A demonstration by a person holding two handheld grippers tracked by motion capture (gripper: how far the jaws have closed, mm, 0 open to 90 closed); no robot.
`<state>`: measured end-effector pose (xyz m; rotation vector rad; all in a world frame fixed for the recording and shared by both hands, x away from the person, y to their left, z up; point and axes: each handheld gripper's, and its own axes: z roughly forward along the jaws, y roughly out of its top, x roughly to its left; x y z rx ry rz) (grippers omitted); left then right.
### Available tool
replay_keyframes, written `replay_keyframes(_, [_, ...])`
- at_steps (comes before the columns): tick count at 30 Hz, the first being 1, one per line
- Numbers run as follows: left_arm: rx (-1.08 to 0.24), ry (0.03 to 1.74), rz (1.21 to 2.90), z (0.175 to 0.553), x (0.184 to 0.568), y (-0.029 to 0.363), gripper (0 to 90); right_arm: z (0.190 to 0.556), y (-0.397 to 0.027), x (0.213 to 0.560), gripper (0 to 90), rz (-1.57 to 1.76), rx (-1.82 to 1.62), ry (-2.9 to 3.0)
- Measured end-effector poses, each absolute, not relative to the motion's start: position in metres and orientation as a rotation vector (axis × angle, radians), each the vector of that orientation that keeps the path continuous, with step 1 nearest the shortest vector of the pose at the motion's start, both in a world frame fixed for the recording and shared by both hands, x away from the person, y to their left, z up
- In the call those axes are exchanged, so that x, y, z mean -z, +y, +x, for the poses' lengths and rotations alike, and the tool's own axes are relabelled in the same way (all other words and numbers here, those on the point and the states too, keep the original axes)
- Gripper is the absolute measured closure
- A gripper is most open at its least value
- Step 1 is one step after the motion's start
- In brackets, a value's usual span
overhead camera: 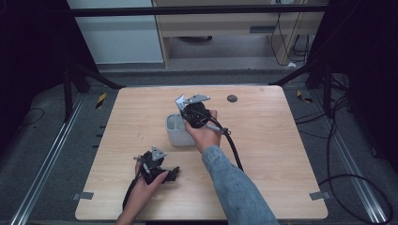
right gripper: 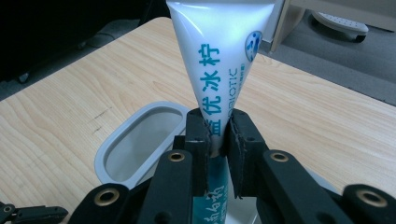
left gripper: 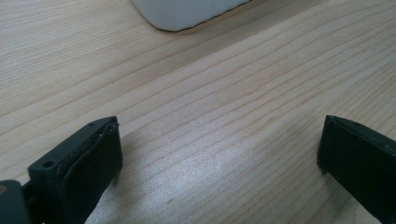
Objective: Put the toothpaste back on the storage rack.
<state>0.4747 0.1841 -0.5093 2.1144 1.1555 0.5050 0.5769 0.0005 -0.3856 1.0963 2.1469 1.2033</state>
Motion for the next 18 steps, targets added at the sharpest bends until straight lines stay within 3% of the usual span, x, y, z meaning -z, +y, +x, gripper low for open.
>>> replay_keyframes(18, [-0.505, 1.154, 2.116, 0.4748, 0.5093, 0.1841, 0.0, 0.578, 0.0062, 0.3925, 79.3, 1.103, -1.173, 2.191])
